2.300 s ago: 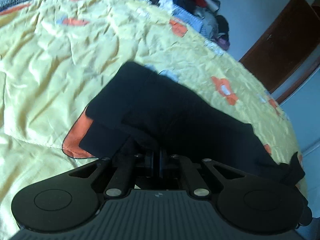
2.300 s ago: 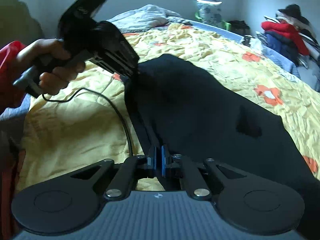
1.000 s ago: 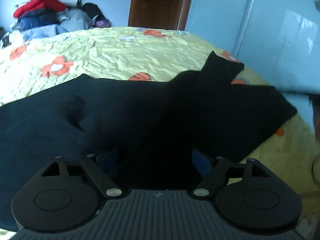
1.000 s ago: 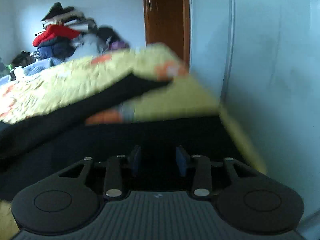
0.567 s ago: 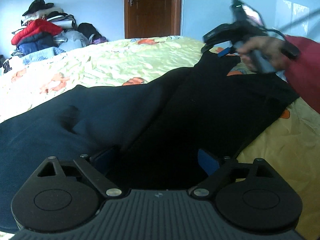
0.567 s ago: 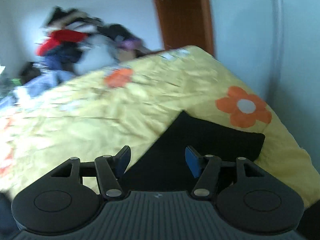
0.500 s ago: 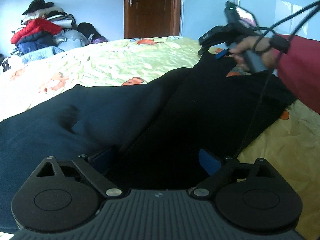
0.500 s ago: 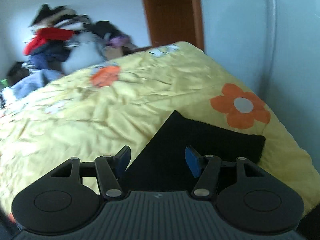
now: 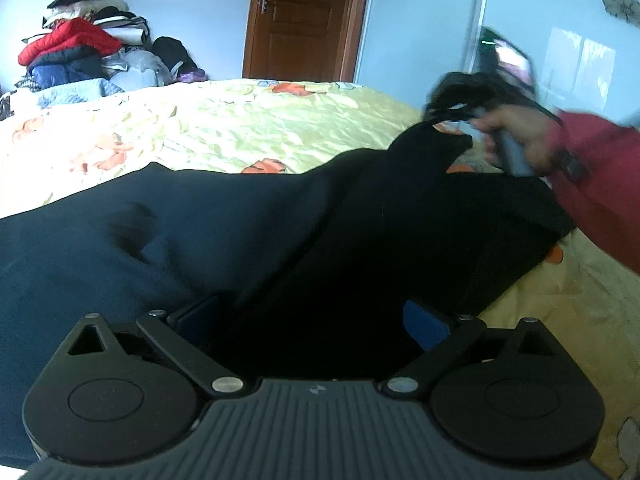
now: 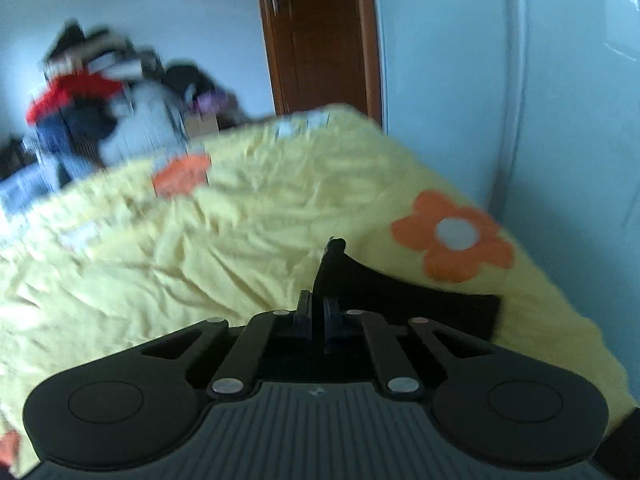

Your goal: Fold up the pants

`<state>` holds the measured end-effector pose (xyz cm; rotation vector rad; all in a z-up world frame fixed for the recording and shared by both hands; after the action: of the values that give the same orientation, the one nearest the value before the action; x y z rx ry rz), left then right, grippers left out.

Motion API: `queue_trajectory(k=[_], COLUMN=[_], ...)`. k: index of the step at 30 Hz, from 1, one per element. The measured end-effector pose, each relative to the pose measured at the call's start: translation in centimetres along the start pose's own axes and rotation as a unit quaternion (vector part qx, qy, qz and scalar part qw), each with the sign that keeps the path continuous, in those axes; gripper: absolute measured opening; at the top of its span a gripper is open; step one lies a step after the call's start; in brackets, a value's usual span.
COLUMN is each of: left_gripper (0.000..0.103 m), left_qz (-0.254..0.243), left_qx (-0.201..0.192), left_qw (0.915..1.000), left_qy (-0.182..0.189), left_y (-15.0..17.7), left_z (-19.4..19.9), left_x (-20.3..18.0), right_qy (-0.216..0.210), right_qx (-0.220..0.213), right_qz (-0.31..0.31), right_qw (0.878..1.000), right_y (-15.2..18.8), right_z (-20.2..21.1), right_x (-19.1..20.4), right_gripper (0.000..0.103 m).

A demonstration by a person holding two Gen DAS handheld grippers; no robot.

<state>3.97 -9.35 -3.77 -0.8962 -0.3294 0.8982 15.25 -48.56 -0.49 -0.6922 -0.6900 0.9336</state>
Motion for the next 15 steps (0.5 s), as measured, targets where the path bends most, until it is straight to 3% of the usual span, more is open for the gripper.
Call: queue_trajectory(k=[7,11,15], left_gripper=[0.096,0.096,0.095], left_qz=[-0.012,-0.086,-0.154], left_qx=[-0.011,-0.001,0.019], left_qw=[0.9998,0.9963,0.9879], left_qy=[0.009,0.003,-0.003], left_y=[-2.8,-3.8,-3.5], left_z=[0.9,-0.3,-2.5], left_x=[-0.6,-3.0,-5.4], right_qy=[-0.050,-0.059,-0.057], right_qx=[-0.080,-0.095,-0.087], right_qz=[-0.087,-0.129,-0.165], right_qw=[0.992,0.985,0.981], right_y=[1.1,3.2,5.7], right_z=[9.9,13.3,14.0], right_x=[-7.0,-10.4,-12.9], right_gripper=[0.005,0.005,0.005])
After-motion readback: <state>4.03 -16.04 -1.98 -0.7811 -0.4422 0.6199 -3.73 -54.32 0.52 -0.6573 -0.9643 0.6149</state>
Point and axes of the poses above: each gripper's, at about its wrist camera, not at the fingertips, and z roughly against the way its jaws point, x to its left, y to its underside, the point moved 1 cm from there along -z, roughly the way its jaws point, and after that the axes turned 1 degree about x, right-handed, at the moved point
